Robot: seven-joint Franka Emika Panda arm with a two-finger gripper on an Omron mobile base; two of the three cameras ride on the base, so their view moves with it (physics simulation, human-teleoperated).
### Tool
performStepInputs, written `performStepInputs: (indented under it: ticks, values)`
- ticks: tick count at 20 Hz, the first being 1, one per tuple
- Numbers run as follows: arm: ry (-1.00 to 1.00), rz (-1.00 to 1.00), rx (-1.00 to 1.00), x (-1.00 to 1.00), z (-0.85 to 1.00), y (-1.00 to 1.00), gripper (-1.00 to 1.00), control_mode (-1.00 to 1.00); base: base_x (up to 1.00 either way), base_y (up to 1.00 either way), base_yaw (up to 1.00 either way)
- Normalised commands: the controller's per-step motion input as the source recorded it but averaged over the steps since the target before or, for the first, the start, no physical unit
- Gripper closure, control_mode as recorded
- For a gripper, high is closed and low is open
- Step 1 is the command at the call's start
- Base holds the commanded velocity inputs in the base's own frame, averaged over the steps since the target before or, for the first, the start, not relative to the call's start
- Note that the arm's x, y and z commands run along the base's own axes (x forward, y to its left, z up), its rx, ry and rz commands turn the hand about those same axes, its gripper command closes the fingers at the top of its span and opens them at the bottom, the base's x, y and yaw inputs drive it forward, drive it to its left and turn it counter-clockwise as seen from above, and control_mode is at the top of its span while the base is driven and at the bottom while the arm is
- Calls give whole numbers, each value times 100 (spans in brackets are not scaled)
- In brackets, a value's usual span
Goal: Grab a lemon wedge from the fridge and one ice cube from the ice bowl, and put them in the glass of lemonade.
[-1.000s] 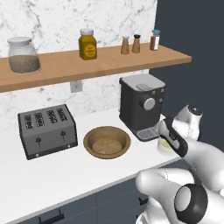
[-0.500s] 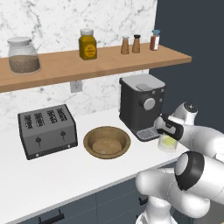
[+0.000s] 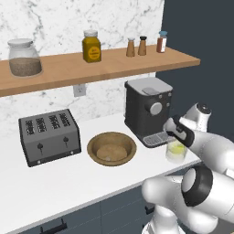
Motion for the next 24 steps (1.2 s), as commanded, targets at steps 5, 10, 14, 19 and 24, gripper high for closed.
performStepInputs:
  ticks: [5,10,14,19,24]
  values:
    - [-3,-1,-4,-14,17,25,-100,-100,0,0,0]
    - [0,-2,0,0,13,0,-100,-100,0,0,0]
    - [0,-3,0,0,22,0,-100,-100,0,0,0]
    - [-1,-1,0,-34,60,0,-100,-100,0,0,0]
    - [-3,0,0,-60,81,0,-100,-100,0,0,0]
